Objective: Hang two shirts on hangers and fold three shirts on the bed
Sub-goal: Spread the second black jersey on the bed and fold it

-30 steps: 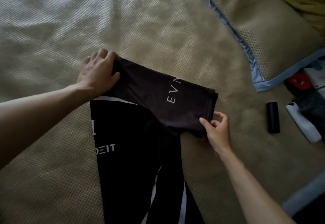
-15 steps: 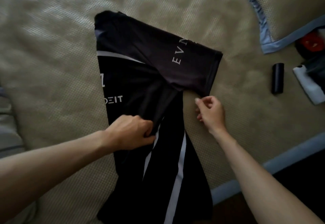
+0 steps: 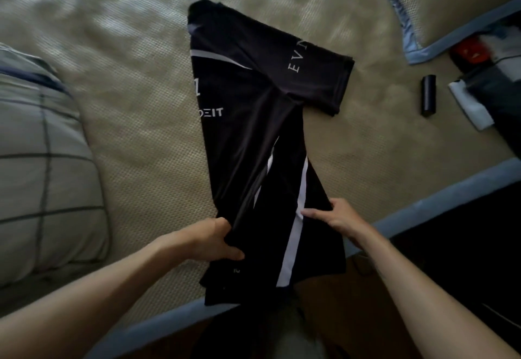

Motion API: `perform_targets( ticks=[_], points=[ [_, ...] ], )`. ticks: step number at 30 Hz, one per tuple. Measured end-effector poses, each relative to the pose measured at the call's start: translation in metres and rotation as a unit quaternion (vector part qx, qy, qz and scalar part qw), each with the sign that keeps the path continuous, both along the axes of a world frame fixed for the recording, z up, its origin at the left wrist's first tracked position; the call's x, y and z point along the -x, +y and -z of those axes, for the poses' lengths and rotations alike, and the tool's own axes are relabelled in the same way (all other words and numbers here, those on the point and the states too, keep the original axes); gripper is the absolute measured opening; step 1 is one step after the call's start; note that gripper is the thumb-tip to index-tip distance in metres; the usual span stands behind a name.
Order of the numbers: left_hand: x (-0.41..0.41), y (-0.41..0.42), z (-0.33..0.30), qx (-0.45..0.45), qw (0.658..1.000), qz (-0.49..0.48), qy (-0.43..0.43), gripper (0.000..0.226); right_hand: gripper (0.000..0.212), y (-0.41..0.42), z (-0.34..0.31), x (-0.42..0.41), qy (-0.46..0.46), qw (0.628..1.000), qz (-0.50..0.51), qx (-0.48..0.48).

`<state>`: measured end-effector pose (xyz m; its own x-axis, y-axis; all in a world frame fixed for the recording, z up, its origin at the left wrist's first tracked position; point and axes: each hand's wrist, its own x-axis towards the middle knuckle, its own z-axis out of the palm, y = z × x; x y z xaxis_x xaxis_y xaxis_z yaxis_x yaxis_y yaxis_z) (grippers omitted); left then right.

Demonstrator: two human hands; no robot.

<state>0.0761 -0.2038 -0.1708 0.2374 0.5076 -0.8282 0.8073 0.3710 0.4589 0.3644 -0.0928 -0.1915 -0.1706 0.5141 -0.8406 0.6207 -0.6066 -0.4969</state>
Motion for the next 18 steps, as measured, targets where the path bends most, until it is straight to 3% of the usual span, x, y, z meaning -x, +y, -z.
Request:
perform_targets(
  ticks=[2,4,7,8,10,12,13,15,18],
  points=[
    [-0.008,-0.008,-0.023,0.017,0.993,-0.075,-0.09,0.028,0.047,-0.016,-0.006,-0.005,-0.012,1.0,-0.007,0.021],
    [-0.025,-0.009,-0.046,-0.003,0.984,-0.11,-0.142,0.016,0.073,-0.027,-0.005,-0.006,-0.086,0.994,-0.027,-0.06],
    [-0.067,-0.009,-0.06,-0.093,0.979,-0.091,-0.157,0.024,0.042,-0.035,-0.017,0.0,-0.167,0.938,-0.008,-0.304],
    [-0.082,-0.009,-0.061,-0.118,0.975,-0.091,-0.165,0.025,0.034,-0.035,-0.024,0.003,-0.147,0.936,0.015,-0.319],
    [-0.114,-0.009,-0.058,-0.167,0.97,-0.075,-0.158,0.025,0.033,-0.03,-0.033,0.009,-0.022,0.976,0.101,-0.19],
    [-0.141,-0.007,-0.055,-0.203,0.968,-0.056,-0.136,0.03,0.039,-0.027,-0.043,0.015,0.084,0.984,0.156,-0.024],
    [-0.152,-0.006,-0.054,-0.207,0.969,-0.052,-0.123,0.033,0.037,-0.025,-0.042,0.014,0.111,0.981,0.157,0.006],
    [-0.17,-0.003,-0.049,-0.204,0.973,-0.041,-0.103,0.037,0.028,-0.021,-0.034,0.006,0.096,0.989,0.11,-0.032],
    [-0.183,-0.001,-0.034,-0.177,0.979,-0.025,-0.095,0.039,0.015,-0.019,-0.016,-0.012,0.002,0.996,0.028,-0.089]
  ],
)
